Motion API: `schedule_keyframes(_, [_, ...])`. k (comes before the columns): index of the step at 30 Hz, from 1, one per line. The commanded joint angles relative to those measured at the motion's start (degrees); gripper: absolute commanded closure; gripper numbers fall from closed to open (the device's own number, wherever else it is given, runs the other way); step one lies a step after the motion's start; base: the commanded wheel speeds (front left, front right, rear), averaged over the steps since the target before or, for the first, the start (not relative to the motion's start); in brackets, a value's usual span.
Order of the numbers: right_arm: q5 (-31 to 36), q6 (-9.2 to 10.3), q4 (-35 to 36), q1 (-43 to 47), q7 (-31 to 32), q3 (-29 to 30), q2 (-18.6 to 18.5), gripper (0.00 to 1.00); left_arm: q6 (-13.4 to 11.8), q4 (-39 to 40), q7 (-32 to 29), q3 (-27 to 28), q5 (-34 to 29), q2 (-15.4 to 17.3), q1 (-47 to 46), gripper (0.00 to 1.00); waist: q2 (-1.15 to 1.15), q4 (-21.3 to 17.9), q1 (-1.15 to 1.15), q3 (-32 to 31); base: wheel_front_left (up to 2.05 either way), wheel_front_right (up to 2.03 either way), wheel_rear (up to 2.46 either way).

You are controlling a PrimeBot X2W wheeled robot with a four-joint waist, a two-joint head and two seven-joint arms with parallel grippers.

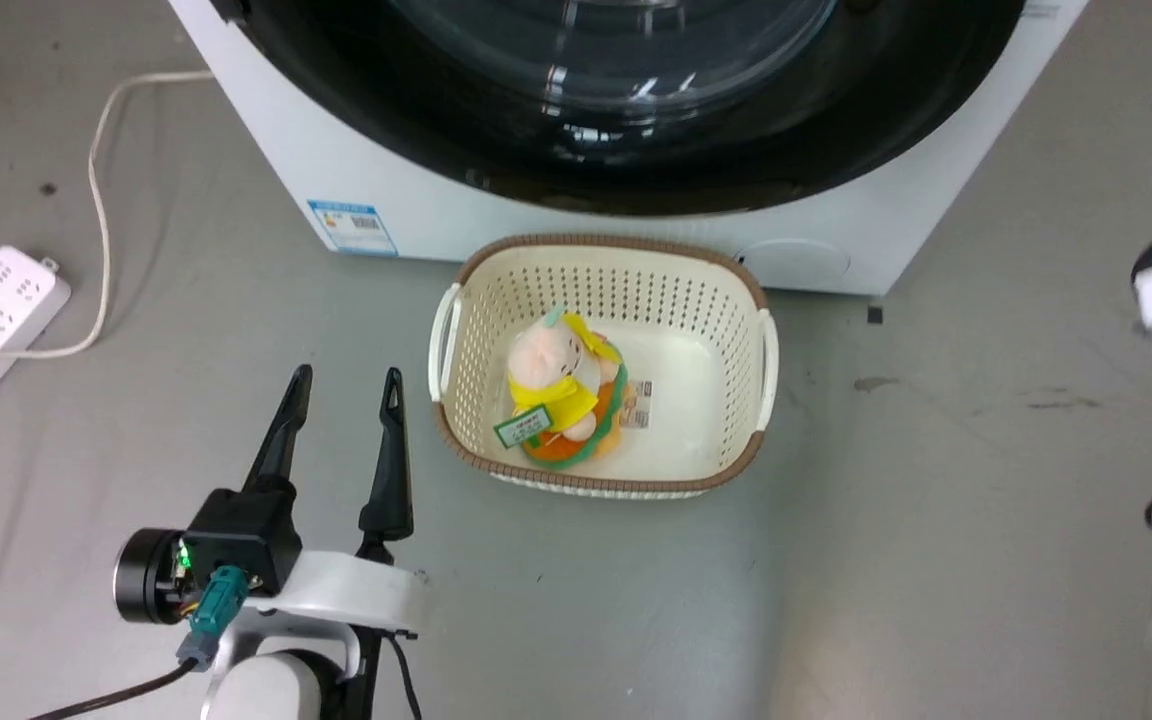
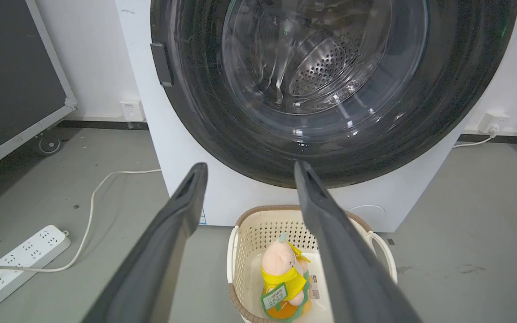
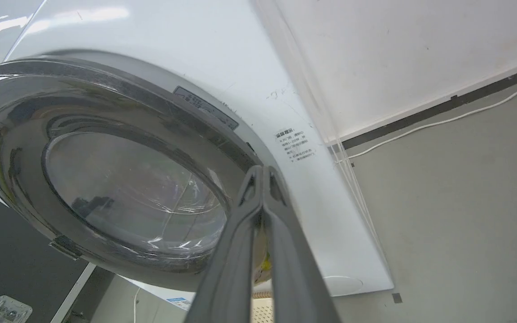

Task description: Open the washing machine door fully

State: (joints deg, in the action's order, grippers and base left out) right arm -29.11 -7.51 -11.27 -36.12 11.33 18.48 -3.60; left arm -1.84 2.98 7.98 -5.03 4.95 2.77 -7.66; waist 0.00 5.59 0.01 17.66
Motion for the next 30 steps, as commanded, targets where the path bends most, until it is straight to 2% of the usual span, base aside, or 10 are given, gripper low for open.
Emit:
schedule_keyframes(1, [-0.2,0.00,-0.8,-2.9,0.6,0.6,-0.1,1.00,-0.2,0.4,0.7,-0.3,0.4,0.1,-1.3,0.00,0.00,0.4,-0.01,1.1,0.00,0.00,0.00])
schedule_keyframes(13, [0.0,0.00,-10.4,-19.1,8.8,7.8,-1.7,1.00,-1.1,0.8,2.1,-0.8,1.2,0.1,-3.4,0.00,0.00,2.2,-0.01,6.1,0.00,0.00,0.00])
schedule_keyframes(30, [5.0,0.01,-26.4,-39.3,29.8,24.2,-2.9,1.00,-1.7,1.1,4.1,-2.2,2.8,0.1,-5.7,0.00,0.00,4.7,-0.01,10.8,0.00,0.00,0.00])
